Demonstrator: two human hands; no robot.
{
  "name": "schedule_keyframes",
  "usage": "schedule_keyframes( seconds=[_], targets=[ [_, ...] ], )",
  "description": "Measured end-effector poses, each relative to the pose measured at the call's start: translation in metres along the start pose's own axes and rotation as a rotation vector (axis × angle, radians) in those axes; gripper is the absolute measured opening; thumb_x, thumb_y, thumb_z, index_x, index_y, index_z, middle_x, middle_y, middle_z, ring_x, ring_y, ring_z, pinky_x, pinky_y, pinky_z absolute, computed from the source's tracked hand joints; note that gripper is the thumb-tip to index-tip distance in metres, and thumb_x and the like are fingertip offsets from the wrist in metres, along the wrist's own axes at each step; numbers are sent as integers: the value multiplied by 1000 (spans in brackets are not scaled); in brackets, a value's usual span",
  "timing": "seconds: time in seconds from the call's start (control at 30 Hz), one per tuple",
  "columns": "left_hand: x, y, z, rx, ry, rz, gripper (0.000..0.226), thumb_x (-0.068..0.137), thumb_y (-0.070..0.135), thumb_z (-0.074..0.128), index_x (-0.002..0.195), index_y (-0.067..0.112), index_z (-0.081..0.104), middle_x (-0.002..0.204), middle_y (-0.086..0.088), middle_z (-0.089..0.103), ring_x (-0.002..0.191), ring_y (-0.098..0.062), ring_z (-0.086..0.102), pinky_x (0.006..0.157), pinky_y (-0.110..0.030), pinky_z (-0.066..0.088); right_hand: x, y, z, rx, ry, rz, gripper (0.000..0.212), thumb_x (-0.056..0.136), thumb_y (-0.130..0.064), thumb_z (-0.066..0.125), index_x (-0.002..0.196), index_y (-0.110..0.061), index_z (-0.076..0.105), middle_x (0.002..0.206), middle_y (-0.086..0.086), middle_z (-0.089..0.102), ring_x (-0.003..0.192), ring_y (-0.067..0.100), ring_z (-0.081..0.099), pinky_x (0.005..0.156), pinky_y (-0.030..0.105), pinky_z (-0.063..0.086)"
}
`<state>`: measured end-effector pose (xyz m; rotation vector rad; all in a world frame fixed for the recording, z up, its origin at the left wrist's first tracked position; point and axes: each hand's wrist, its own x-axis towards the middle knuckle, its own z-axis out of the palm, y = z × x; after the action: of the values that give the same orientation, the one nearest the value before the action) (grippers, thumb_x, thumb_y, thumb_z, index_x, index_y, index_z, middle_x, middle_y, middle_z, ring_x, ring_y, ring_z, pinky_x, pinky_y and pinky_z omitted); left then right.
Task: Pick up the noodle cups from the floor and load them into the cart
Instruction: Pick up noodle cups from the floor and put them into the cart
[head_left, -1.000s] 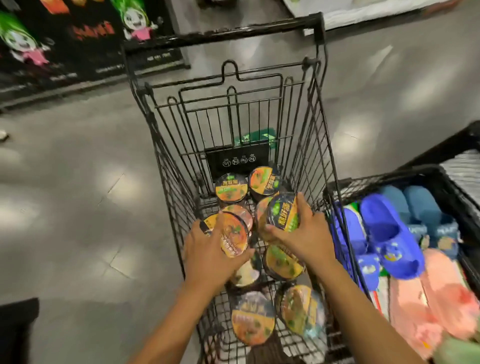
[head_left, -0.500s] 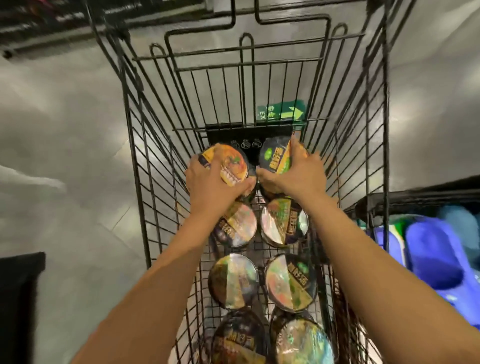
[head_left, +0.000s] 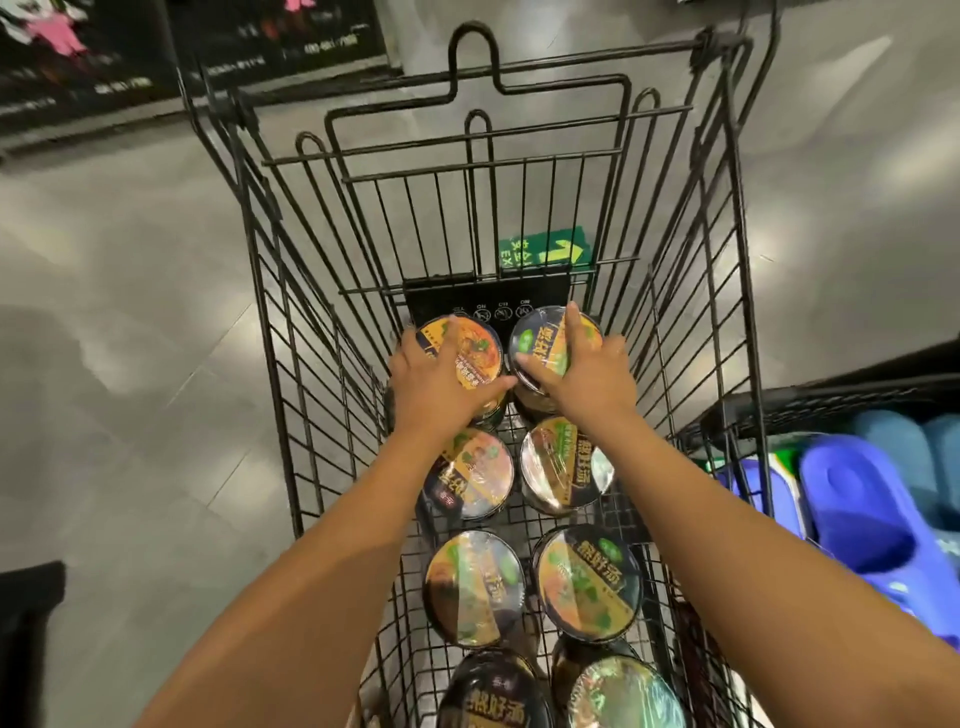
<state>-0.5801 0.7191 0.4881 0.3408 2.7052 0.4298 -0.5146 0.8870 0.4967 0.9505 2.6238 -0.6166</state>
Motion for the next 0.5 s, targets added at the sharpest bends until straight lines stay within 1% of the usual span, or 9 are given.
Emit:
schedule_keyframes(
  seconds=[0.07,0.13,0.23,0.3,0.33,0.37,0.43,0.47,0.5],
  targets=[
    [1,-2,-6,28,-32,22,110,64,93,35,154,36,6,160,-20,-2,146,-40,0,117,-53,11,-4,0,0,-1,14,18,100,73,-87,37,153,-40,-1,134,25,33,121,42,42,93,45,45],
    [-3,-6,-17,48,-31,54,109,65,93,29,155,35,4,160,-20,-7,147,-39,-6,118,-52,5,-12,1,-3,19,51,44,101,72,-87,39,152,-40,-2,137,28,32,122,44,42,97,48,45],
    [-28,-13,-36,-3,29,128,95,78,84,32,155,34,7,161,-17,-8,148,-34,-7,119,-48,2,-46,5,-9,44,97,101,100,75,-84,42,153,-39,-1,142,30,28,125,44,40,100,47,43],
    [-63,-21,-43,-52,45,186,86,85,77,32,155,32,10,162,-13,-7,148,-33,-6,119,-47,3,-91,10,-4,48,136,161,97,78,-80,46,154,-37,3,146,29,26,130,43,37,100,47,41],
    [-83,-26,-43,-45,29,210,84,87,75,31,155,31,11,162,-13,-6,148,-32,-4,120,-47,4,-119,11,2,45,149,201,96,78,-78,47,154,-36,6,146,30,27,129,43,38,99,46,41],
    [-105,-32,-42,-25,-2,234,82,88,73,30,155,30,11,162,-13,-6,148,-32,-3,120,-46,6,-150,12,9,53,152,249,95,79,-77,47,154,-34,8,142,30,32,126,42,42,97,45,42],
    [-149,-45,-42,14,-89,279,79,91,69,31,156,28,12,162,-13,-5,148,-31,-2,120,-44,8,-212,11,25,72,139,358,93,81,-75,45,155,-29,14,128,28,44,113,41,49,91,43,43],
    [-170,-54,-42,43,-138,305,79,92,67,33,156,26,13,162,-14,-4,149,-31,-2,119,-44,8,-245,10,35,90,143,415,92,82,-74,46,154,-25,19,121,27,49,107,41,51,88,43,44],
    [-189,-63,-44,75,-179,356,78,92,66,34,156,25,13,162,-14,-4,149,-32,-1,119,-44,9,-275,8,46,127,183,448,92,82,-72,48,152,-18,26,116,27,53,103,42,53,85,44,45]
  ],
)
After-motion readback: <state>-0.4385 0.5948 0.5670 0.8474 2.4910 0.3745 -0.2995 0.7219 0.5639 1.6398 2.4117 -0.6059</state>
